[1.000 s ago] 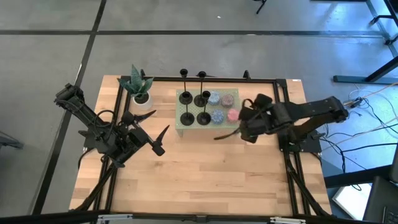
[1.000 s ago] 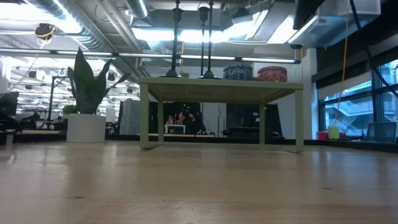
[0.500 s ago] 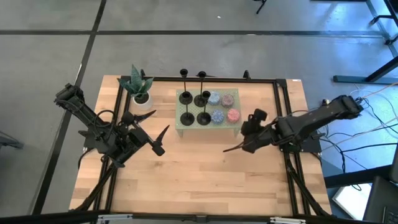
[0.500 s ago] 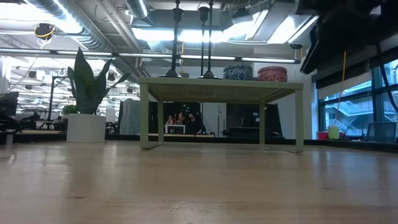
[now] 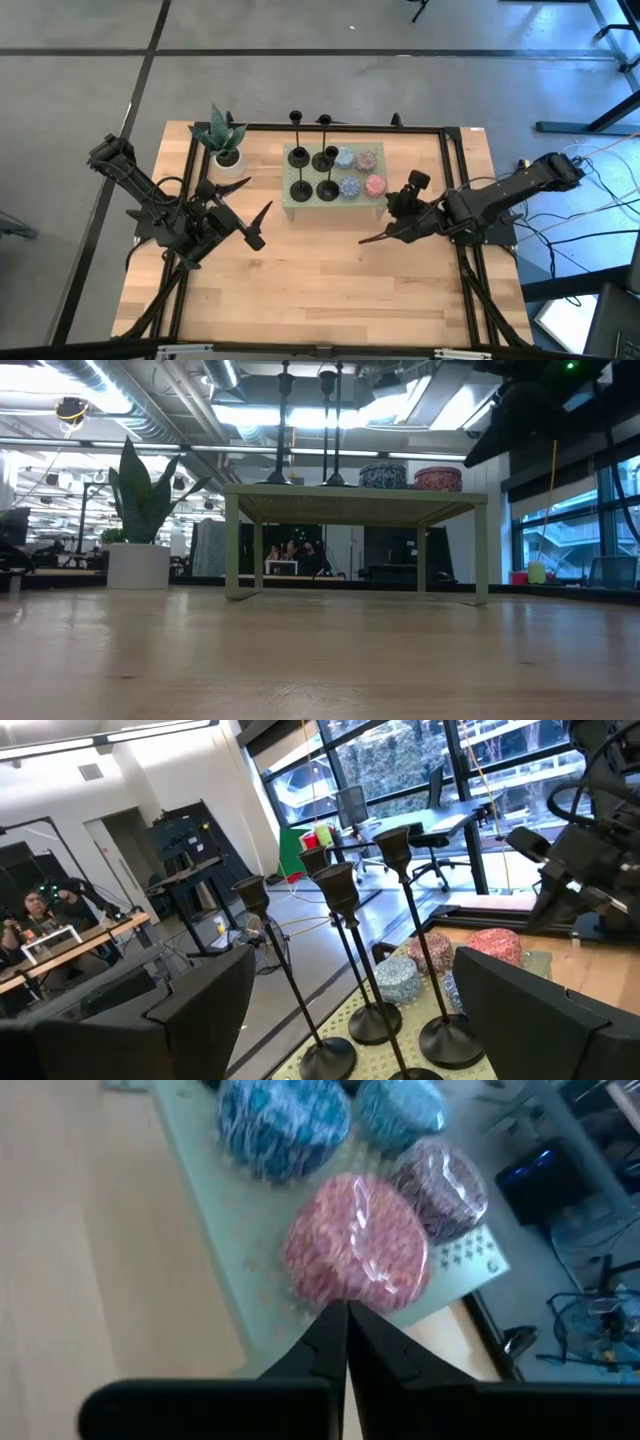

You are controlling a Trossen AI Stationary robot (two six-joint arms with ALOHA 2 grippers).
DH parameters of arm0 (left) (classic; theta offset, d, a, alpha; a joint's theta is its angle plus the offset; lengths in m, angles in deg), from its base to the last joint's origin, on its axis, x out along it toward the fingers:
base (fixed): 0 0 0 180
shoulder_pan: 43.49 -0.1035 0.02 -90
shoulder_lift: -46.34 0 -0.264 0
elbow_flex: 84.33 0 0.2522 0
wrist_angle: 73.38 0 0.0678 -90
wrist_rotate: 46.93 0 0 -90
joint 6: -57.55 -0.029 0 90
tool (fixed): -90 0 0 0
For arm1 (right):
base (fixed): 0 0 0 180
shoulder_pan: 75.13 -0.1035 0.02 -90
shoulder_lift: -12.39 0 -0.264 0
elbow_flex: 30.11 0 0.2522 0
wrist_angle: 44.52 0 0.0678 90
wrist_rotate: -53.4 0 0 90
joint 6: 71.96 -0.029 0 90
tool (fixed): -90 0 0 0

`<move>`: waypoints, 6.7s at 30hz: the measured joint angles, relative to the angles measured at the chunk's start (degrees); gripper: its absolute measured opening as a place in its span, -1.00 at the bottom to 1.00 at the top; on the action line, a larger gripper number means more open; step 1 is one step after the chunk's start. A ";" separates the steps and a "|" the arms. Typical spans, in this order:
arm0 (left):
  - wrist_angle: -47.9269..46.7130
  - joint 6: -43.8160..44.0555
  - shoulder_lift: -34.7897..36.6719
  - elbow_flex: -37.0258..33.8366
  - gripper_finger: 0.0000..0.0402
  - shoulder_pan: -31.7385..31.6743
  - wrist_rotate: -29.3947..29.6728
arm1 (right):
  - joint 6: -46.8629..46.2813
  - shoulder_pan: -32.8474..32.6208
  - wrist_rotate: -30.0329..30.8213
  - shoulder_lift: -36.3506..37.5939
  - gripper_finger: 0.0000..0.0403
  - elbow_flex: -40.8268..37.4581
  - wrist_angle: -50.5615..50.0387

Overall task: Pick & Place candle stick holders
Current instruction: Align the pink scented candle with the red scented candle on the shelf, then return to Home Position

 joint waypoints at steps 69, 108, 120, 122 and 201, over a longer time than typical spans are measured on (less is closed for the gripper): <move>-41.44 34.07 21.38 0.04 0.68 -18.77 -85.68 | 19.55 2.51 -11.83 27.96 -0.95 -0.44 4.77; -27.95 23.98 67.58 -42.97 0.68 -27.35 -93.62 | 34.48 2.55 -23.54 68.65 -0.95 -33.55 33.80; -27.54 22.93 67.58 -43.15 0.68 -29.39 -97.57 | 34.17 2.56 -24.47 68.59 -0.95 -40.09 43.68; -27.55 22.95 67.58 -43.15 0.68 -29.39 -98.85 | 34.30 2.56 -25.18 68.59 -0.95 -41.56 45.02; -17.33 25.07 67.63 -50.34 0.68 -30.44 -85.09 | 37.49 2.56 -26.55 68.59 -0.95 -49.16 49.01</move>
